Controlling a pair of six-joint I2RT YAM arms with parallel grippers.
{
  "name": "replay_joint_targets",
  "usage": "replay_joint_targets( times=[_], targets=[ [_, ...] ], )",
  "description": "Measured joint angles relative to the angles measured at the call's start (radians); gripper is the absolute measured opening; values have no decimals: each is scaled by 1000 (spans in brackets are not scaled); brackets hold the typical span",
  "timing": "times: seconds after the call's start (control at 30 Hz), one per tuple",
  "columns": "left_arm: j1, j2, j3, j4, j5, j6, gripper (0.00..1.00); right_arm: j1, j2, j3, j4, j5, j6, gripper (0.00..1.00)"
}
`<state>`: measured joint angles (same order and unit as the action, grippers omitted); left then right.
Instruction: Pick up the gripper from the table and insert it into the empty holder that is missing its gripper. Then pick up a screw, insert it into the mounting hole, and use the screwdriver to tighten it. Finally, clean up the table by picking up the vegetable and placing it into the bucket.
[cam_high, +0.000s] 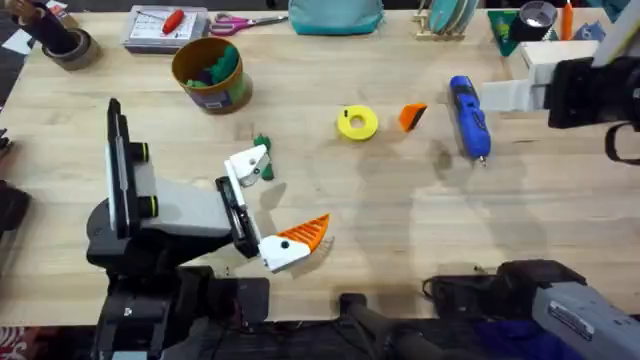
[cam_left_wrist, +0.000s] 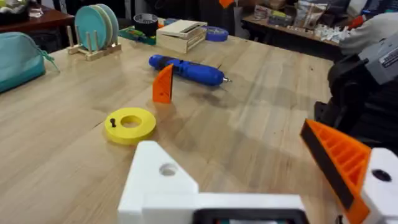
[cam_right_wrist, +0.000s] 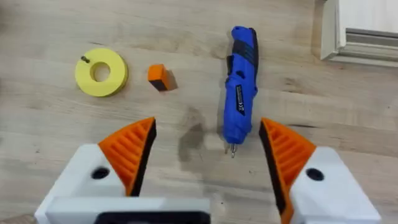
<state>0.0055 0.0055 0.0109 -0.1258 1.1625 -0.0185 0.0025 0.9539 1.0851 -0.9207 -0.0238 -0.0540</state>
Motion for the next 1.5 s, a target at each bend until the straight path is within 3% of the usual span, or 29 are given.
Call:
replay_joint_targets(
  times=[0.63, 0.8, 0.97, 1.17, 1.5],
  targets=[
    [0, 0, 0, 0, 0, 0, 986, 31, 18, 9, -8, -34, -26, 996],
    [0, 0, 0, 0, 0, 0, 986, 119, 81, 93, -66, -45, -30, 996],
    [0, 0, 0, 0, 0, 0, 986, 200, 198, 252, -166, -46, -33, 996],
    [0, 0, 0, 0, 0, 0, 986, 242, 346, 398, -245, -48, -36, 996],
    [0, 0, 0, 0, 0, 0, 985, 246, 455, 420, -267, -36, -32, 996]
  ],
)
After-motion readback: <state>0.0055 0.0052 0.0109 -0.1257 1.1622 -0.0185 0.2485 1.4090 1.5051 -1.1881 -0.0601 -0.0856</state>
